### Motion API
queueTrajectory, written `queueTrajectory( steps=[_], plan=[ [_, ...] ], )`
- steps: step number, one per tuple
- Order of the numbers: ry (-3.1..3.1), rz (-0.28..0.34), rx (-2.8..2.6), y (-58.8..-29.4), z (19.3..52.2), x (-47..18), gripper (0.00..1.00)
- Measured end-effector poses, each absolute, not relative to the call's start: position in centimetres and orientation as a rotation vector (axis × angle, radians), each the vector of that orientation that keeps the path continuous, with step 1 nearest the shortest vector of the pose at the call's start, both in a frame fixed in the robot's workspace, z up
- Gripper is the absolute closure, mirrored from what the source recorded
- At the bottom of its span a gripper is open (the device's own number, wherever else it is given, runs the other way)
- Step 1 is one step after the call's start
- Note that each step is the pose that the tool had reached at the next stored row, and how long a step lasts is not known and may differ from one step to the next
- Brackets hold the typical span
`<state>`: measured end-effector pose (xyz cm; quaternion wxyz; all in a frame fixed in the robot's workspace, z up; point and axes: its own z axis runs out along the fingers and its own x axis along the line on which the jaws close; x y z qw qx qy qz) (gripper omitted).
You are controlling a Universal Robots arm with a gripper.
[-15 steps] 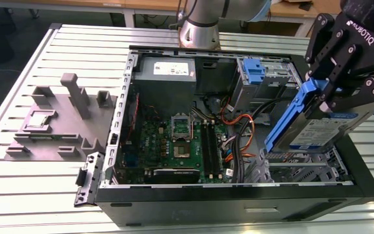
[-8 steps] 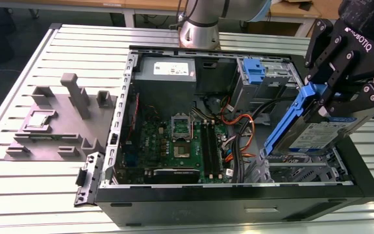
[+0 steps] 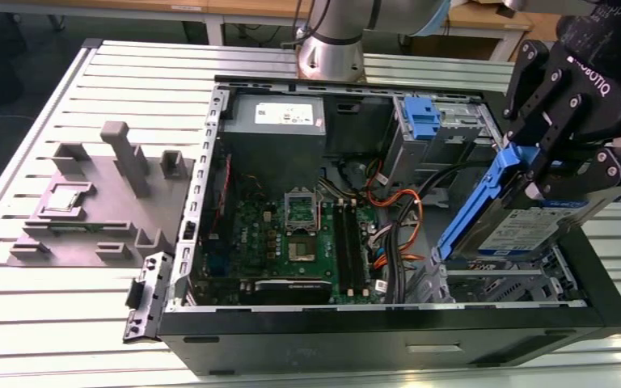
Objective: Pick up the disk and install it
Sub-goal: 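Insert the disk into the insertion slot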
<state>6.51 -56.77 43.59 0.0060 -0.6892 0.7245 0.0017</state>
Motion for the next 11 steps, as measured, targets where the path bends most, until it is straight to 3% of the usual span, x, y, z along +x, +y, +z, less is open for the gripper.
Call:
queueTrajectory(
  steps=[11],
  plan=[
    [2.273,0.005,-2.152,-56.79,43.16,6.63,0.63]
  ],
)
